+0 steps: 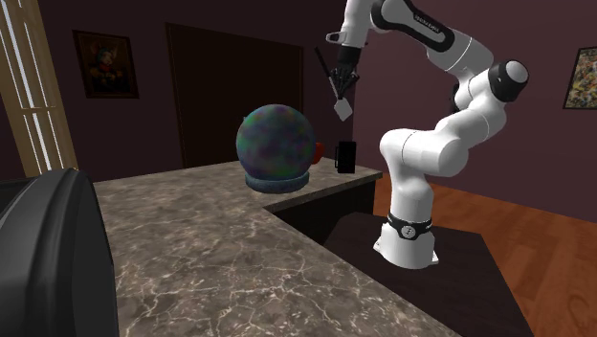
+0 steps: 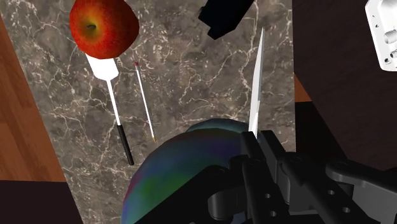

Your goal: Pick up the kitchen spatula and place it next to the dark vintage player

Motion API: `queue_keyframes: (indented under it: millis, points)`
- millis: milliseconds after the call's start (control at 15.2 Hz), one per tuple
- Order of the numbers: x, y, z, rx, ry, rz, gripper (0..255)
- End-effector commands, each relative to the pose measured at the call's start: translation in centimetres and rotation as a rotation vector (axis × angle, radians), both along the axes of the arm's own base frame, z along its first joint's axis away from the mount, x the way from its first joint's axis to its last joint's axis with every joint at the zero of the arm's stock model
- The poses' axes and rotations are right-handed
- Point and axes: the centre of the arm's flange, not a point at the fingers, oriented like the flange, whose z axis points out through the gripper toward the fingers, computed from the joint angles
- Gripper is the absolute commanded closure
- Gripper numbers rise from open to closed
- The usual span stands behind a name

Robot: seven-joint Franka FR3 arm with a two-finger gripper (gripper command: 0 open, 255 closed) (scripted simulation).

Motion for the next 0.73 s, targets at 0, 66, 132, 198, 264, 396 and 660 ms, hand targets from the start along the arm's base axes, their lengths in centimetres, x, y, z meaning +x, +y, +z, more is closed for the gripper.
queue_keyframes:
  millis: [0, 66, 132, 198, 264, 396, 660]
  points:
    - [0.0, -0.1, 1.1, 0.000, 0.000, 0.000, 255]
    - [0.0, -0.1, 1.6, 0.000, 0.000, 0.000, 255]
    - [0.0, -0.1, 2.1, 0.000, 0.000, 0.000, 255]
    - [0.0, -0.1, 2.7, 0.000, 0.000, 0.000, 255]
    - [0.0, -0.1, 3.2, 0.000, 0.000, 0.000, 255]
    - [0.0, -0.1, 4.3, 0.000, 0.000, 0.000, 255]
    - [0.0, -0.1, 6.4, 0.000, 0.000, 0.000, 255]
